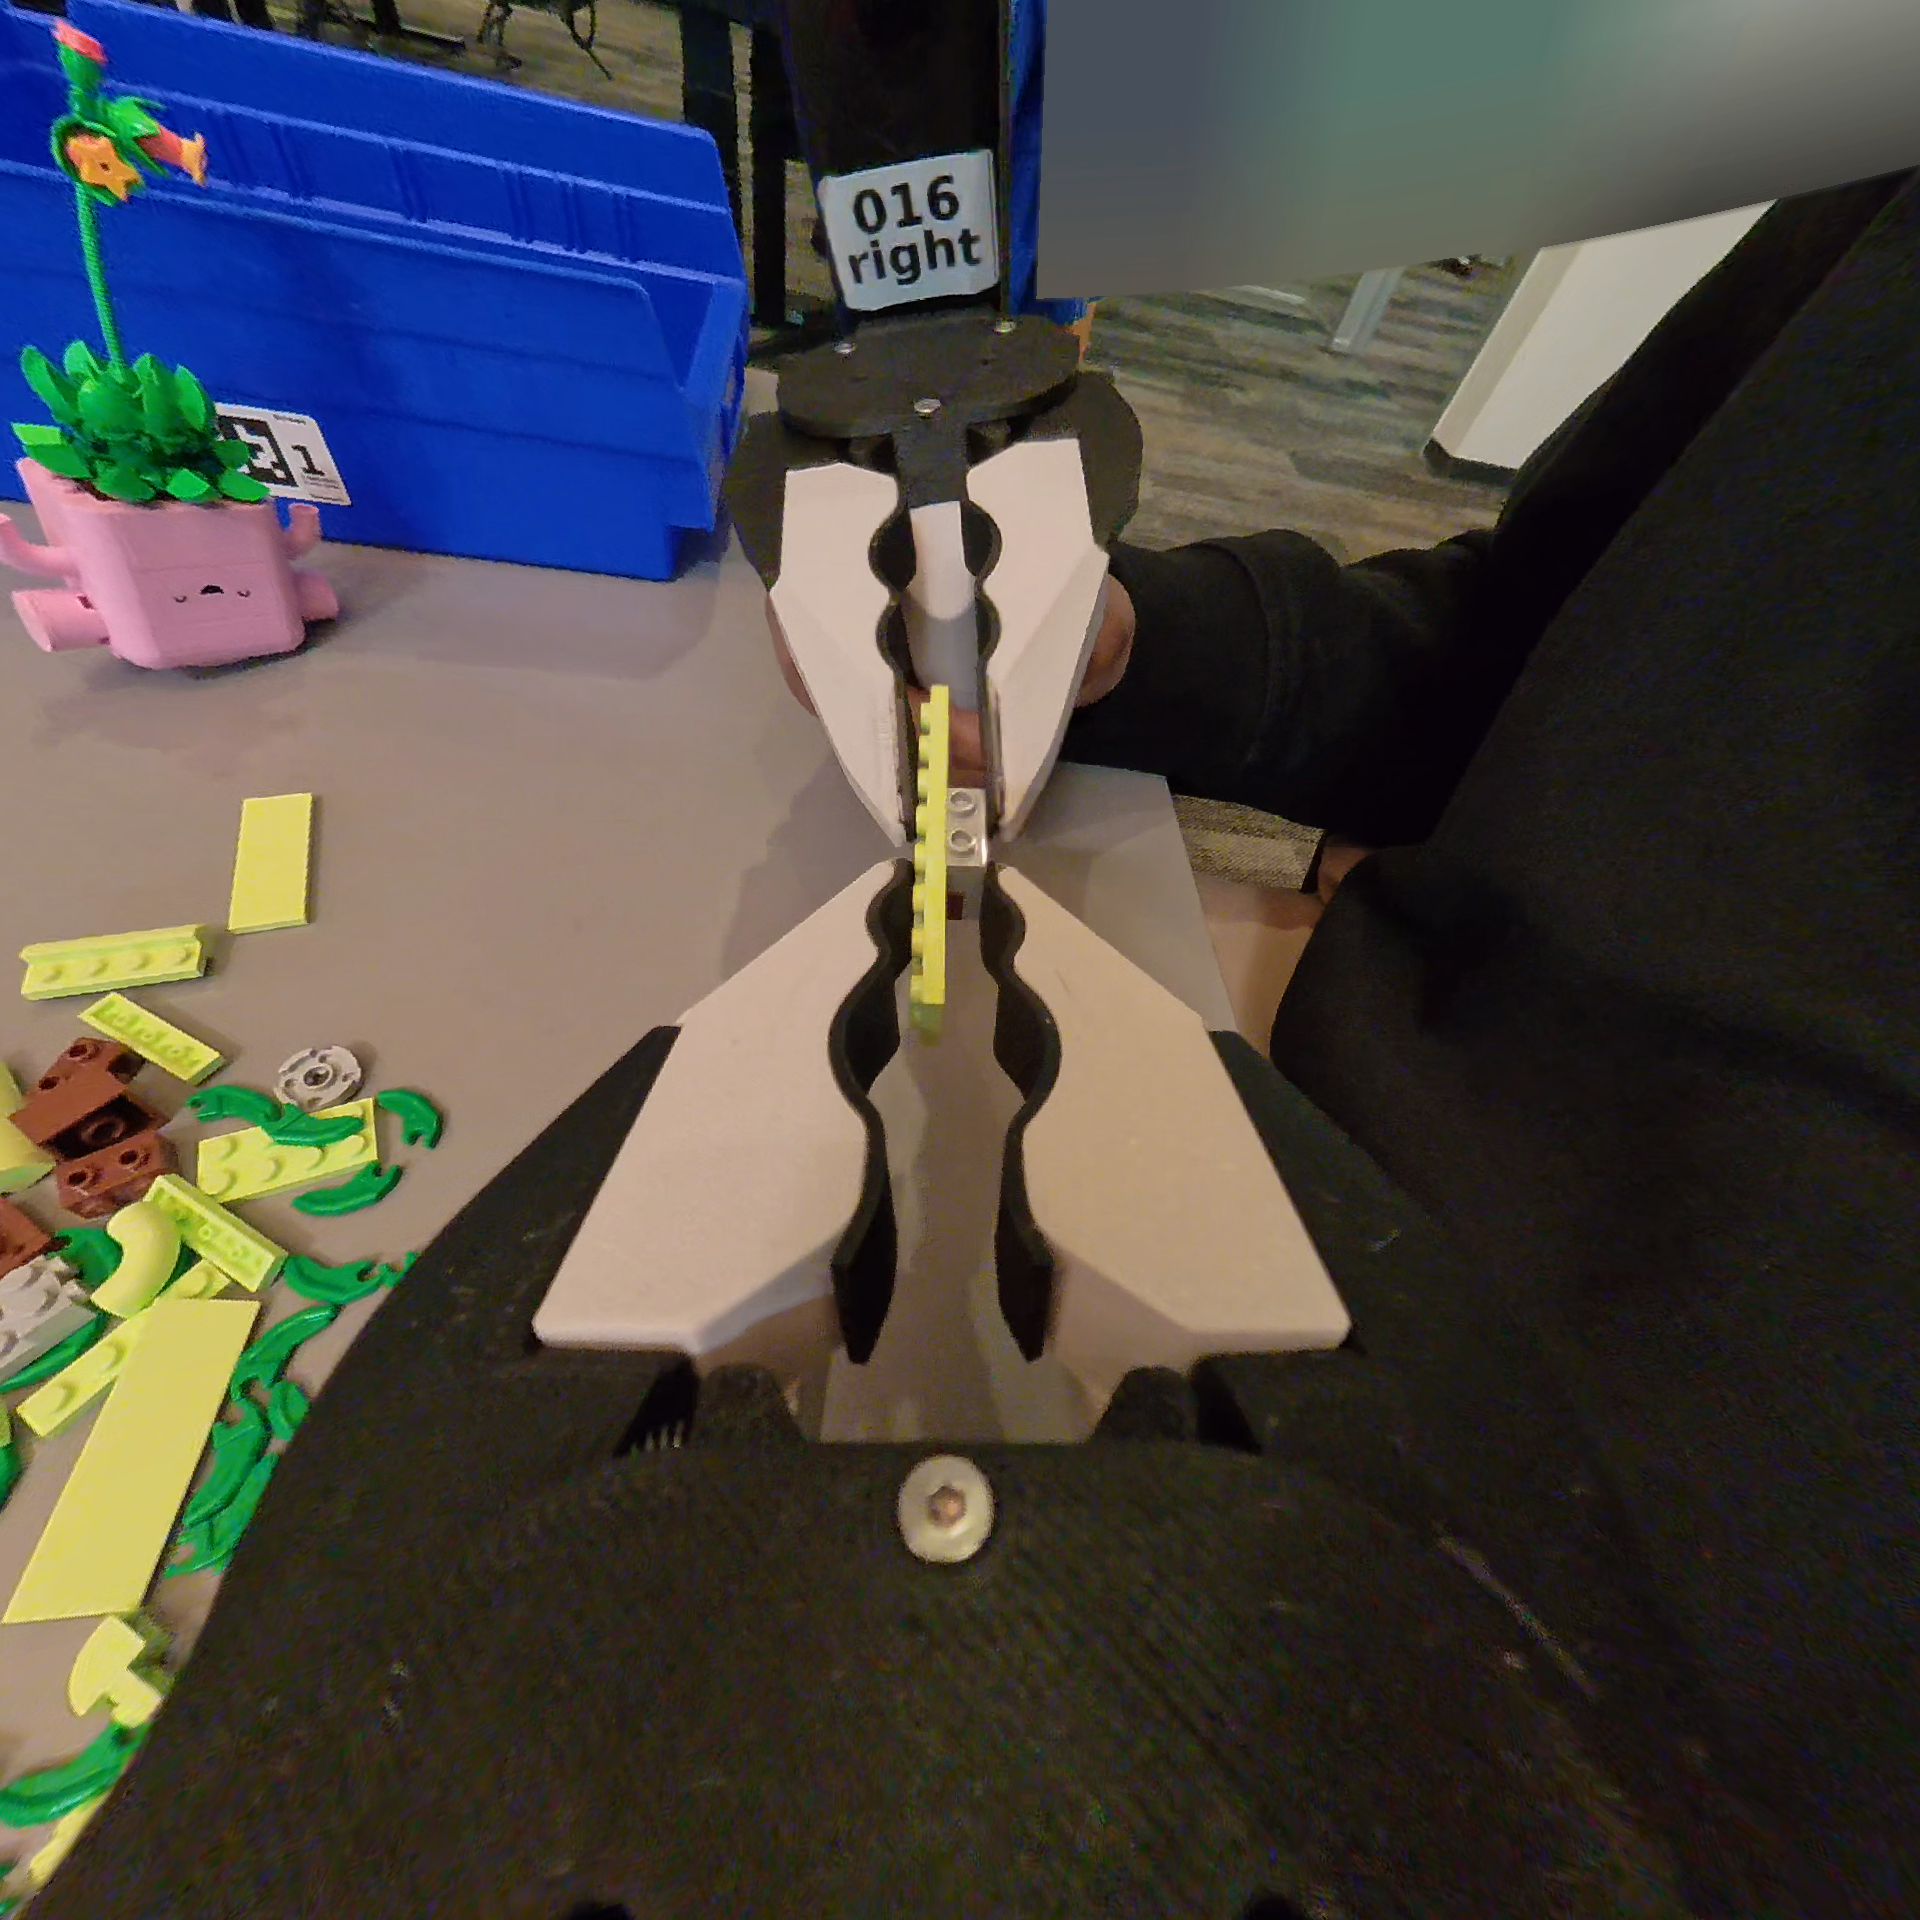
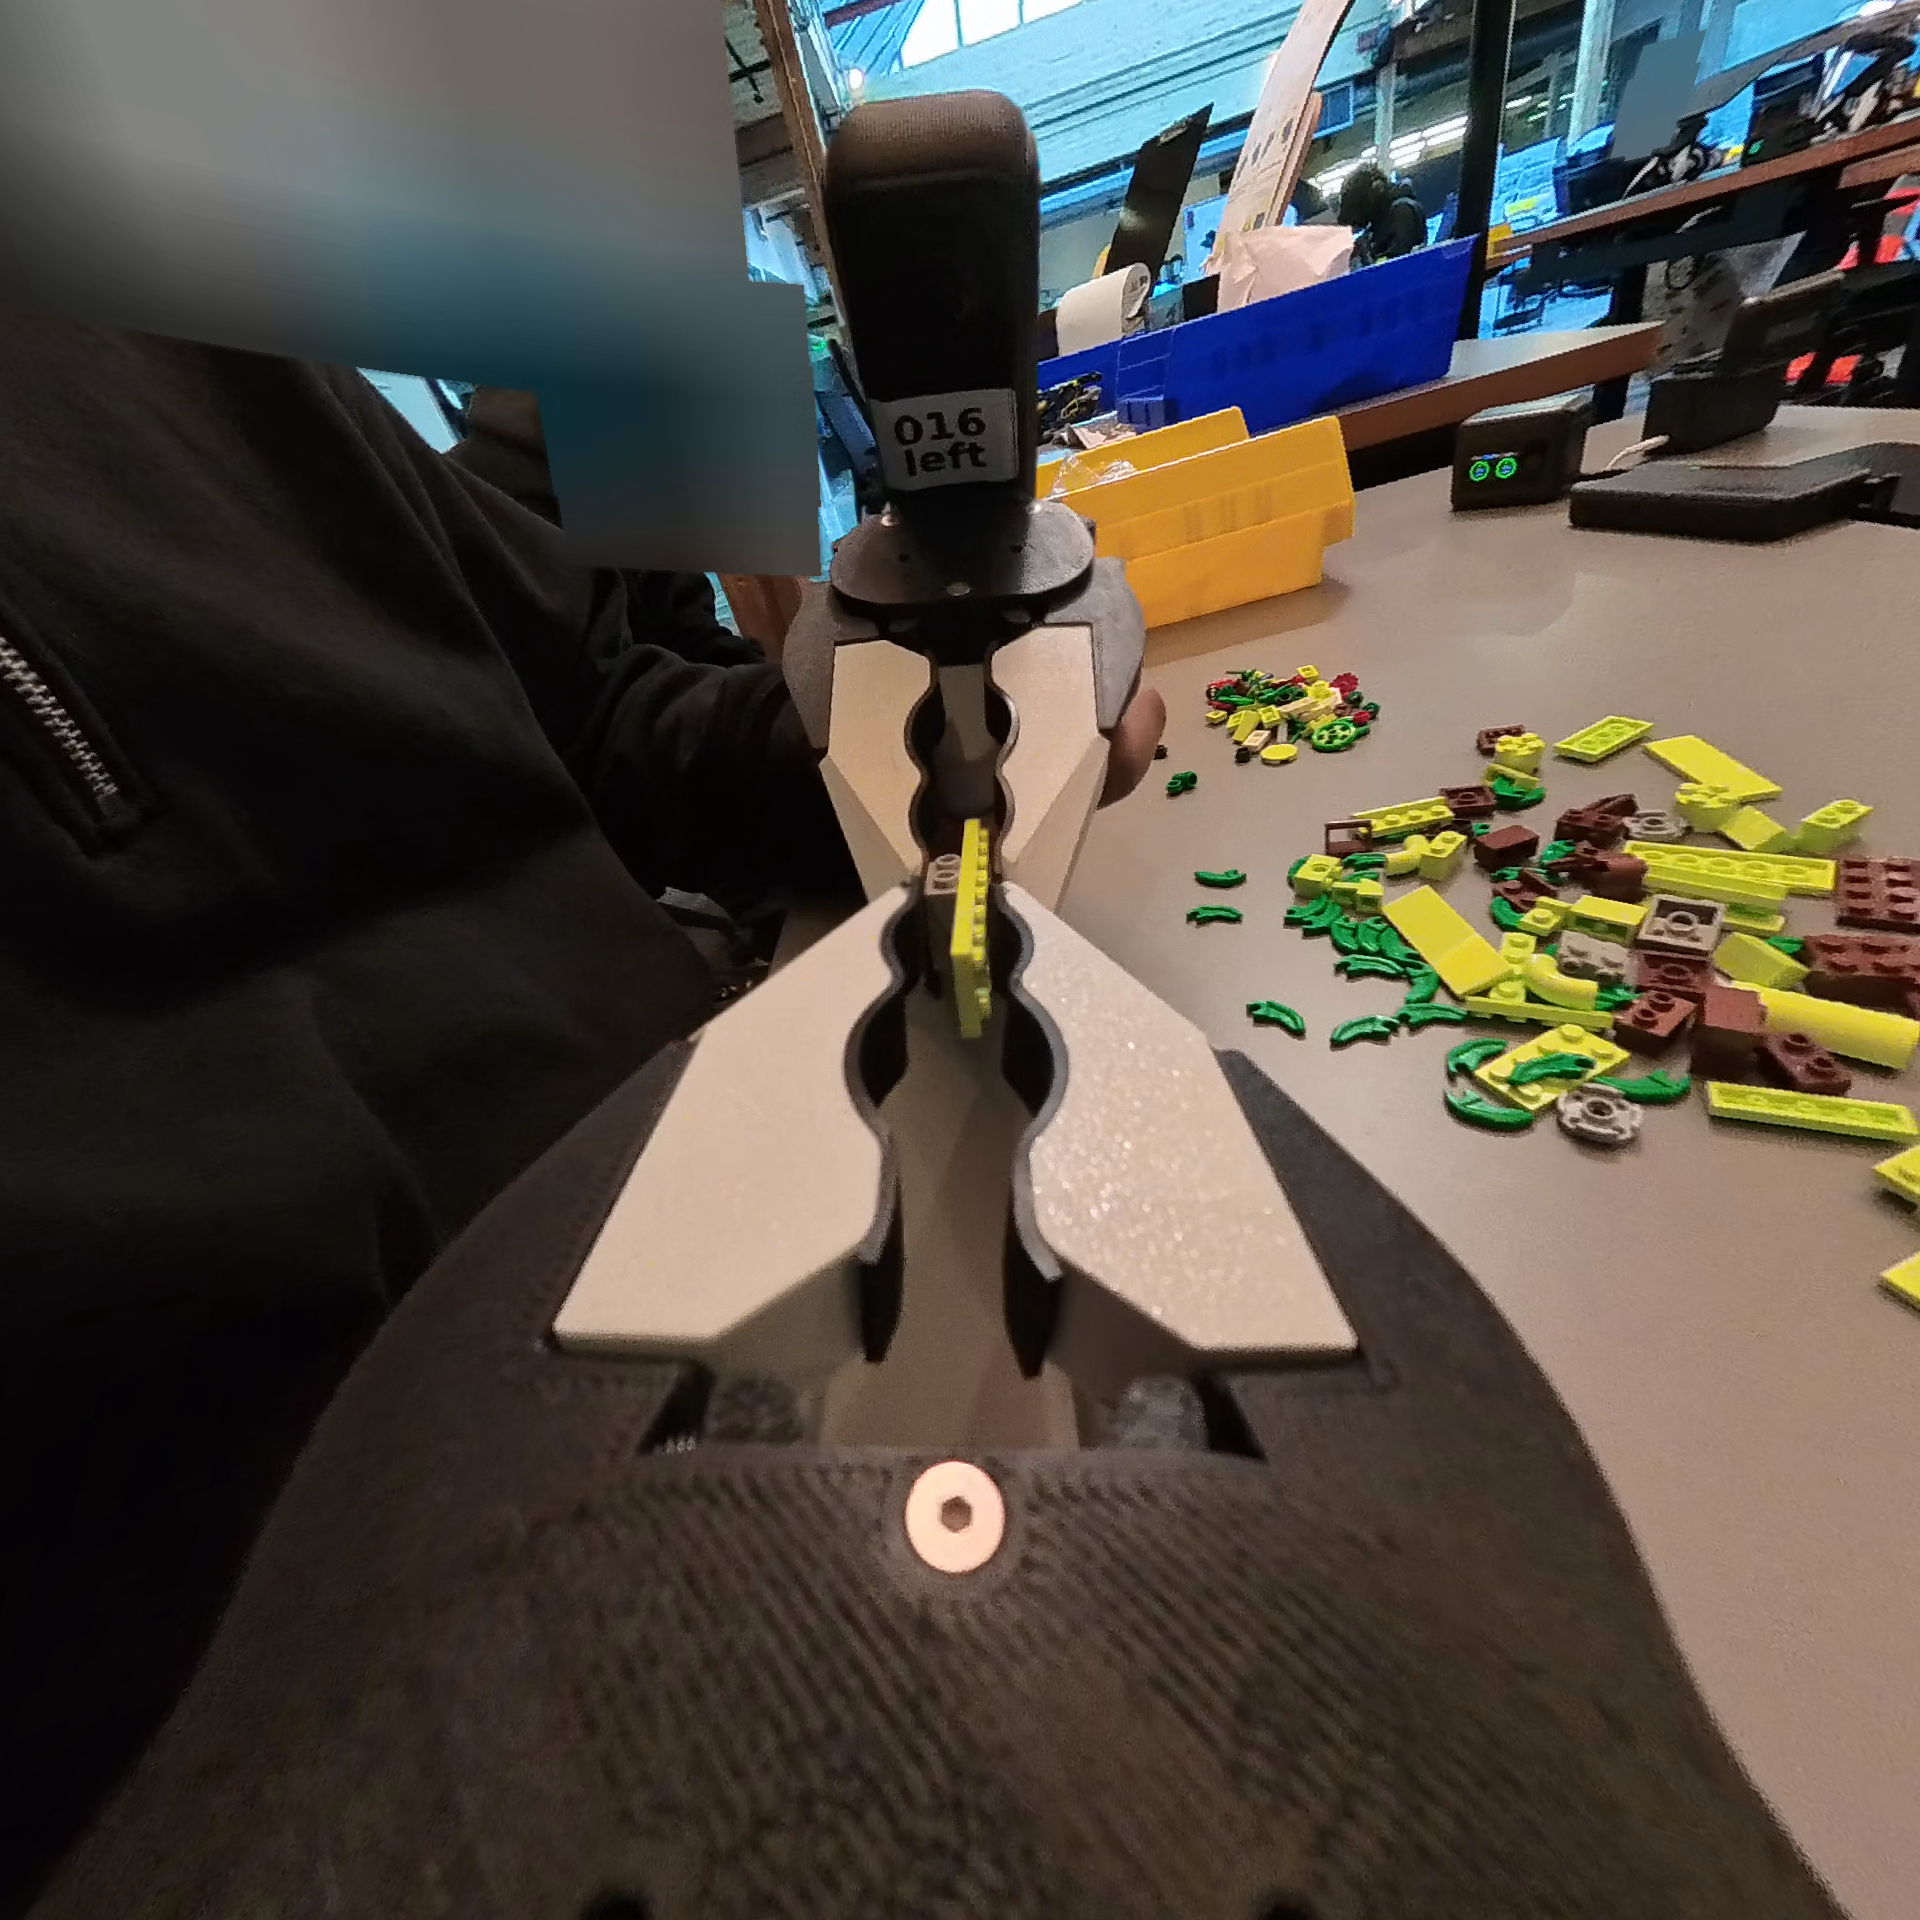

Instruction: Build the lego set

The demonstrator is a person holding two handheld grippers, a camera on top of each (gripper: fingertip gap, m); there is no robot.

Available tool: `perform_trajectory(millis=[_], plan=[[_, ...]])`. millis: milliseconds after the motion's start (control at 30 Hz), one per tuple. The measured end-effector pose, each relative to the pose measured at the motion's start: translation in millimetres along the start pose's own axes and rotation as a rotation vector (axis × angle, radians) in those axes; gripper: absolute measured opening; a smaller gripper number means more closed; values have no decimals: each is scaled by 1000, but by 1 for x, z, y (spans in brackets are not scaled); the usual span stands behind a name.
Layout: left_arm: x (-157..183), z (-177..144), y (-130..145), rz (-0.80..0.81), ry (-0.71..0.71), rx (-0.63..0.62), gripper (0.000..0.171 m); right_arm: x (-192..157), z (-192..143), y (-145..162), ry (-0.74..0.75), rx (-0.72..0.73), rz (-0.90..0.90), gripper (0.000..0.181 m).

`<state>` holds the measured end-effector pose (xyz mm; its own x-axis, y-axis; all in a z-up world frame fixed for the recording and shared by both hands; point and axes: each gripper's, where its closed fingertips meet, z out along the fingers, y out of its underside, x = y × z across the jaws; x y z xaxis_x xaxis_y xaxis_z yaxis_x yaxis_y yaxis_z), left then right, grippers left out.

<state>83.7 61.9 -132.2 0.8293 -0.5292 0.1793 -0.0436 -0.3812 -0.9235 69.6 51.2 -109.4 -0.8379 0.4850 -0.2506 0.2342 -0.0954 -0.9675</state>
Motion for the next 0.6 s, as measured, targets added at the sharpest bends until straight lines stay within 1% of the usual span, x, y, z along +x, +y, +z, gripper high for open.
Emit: perform_trajectory(millis=[300, 600], plan=[[1, 1, -1, -20, 16, 10, 11, 0, -1, 0, 14, -3, -31, 9], [-6, -5, -10, -7, -31, 78, 13, 5, -7, -8, 28, 58, -9, 9]])
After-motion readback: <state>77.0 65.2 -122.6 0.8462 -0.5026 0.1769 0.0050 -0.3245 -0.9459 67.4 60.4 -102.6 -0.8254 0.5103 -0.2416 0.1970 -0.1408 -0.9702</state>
